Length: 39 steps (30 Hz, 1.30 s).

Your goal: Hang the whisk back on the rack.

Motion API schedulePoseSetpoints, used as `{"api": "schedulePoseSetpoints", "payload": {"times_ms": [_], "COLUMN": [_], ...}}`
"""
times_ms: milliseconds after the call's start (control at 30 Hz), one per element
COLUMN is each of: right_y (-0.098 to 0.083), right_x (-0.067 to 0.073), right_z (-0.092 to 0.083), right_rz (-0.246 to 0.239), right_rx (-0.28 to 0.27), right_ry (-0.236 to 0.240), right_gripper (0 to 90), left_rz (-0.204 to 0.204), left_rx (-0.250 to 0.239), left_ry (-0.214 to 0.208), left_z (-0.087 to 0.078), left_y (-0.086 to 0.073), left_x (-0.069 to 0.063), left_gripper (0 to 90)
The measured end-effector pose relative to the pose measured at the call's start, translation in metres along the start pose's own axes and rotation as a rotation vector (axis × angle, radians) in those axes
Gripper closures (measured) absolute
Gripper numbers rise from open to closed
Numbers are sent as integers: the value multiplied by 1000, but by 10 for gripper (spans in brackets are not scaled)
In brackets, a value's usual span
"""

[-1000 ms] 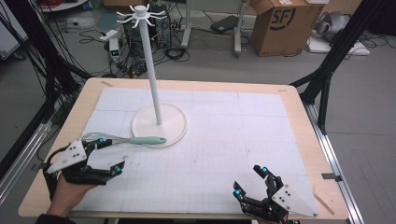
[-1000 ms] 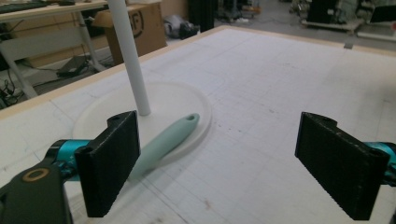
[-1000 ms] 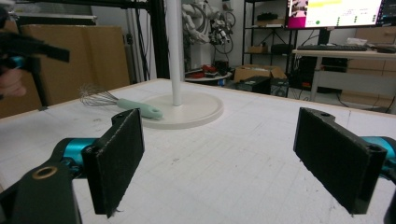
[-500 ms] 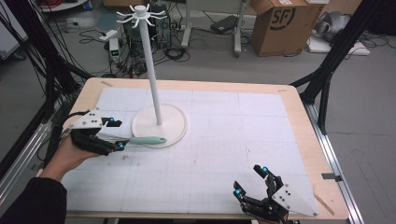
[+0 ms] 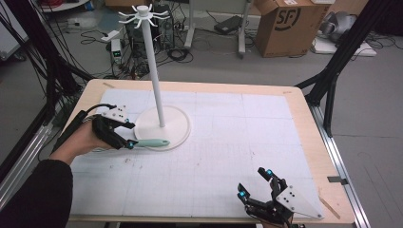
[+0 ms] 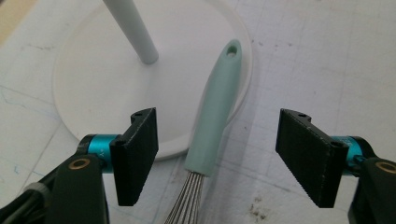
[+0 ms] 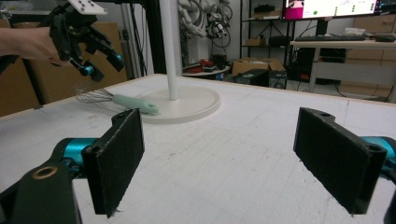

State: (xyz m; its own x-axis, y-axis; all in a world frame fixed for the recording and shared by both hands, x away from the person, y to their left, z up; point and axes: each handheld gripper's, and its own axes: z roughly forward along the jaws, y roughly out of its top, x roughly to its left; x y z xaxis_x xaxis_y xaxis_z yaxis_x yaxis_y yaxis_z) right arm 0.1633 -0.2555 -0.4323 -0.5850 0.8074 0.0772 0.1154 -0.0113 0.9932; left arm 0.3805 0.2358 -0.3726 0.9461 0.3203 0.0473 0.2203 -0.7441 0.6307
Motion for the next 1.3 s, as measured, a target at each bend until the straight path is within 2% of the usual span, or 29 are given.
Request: {"api": "schedulePoseSetpoints", "payload": {"times_ms": [33, 67, 100, 133, 267, 400, 467, 500, 533, 600, 667, 700, 767, 800, 867, 900, 967, 1133, 1167, 1300], "right_y": [0, 0, 0, 0, 0, 0, 0, 0, -1, -1, 0, 0, 0, 0, 0, 0, 0, 0, 0, 0], "right_x": [0, 0, -1, -1, -1, -3, -2, -3, -3, -2, -2, -1, -1, -1, -1, -1, -1, -2, -3, -3], "right_z": [-1, -1, -1, -1, -2, -3, -3, -3, -3, -3, -3, -3, -3, -3, -3, -3, -3, -3, -3, -3], "right_rz": [5, 6, 13, 11, 15, 16, 22, 22, 21, 16, 9, 10, 10, 10, 12, 14, 20, 26, 24, 27], "right_rx": [-5, -7, -9, -8, -11, -14, -15, -16, -15, -12, -15, -13, -13, -12, -18, -18, -16, -21, -21, -21], "right_ry": [1, 0, 3, 4, 8, 9, 8, 7, 5, 7, 10, 11, 14, 15, 11, 13, 12, 8, 8, 7], "right_gripper": [151, 151, 151, 151, 151, 151, 151, 151, 151, 151, 151, 151, 151, 151, 151, 151, 151, 151, 151, 151], "left_rz": [-15, -12, 8, 7, 13, 5, -3, -29, -36, -42, -34, -36, -40, -26, -24, -1, 10, 1, 5, 24], "left_rx": [-6, 13, 83, 101, 119, 175, 193, 190, 204, 221, 284, 294, 292, 305, 308, 337, 350, 360, 364, 377], "left_ry": [-25, -37, -40, -47, -80, -130, -143, -169, -176, -176, -166, -165, -158, -157, -155, -156, -159, -147, -143, -122], "left_z": [2, 3, 9, 12, 18, 27, 30, 33, 36, 38, 44, 45, 46, 47, 49, 54, 57, 57, 57, 56], "left_y": [0, 0, 2, 3, 8, 10, 10, 9, 7, 5, 1, 0, 0, 1, 1, 2, 2, 3, 2, 2], "left_x": [3, 5, 7, 8, 10, 16, 20, 25, 26, 27, 28, 28, 27, 26, 24, 22, 21, 21, 21, 20], "left_gripper": [338, 357, 365, 365, 371, 413, 424, 426, 428, 430, 438, 439, 450, 453, 464, 471, 479, 503, 545, 616]}}
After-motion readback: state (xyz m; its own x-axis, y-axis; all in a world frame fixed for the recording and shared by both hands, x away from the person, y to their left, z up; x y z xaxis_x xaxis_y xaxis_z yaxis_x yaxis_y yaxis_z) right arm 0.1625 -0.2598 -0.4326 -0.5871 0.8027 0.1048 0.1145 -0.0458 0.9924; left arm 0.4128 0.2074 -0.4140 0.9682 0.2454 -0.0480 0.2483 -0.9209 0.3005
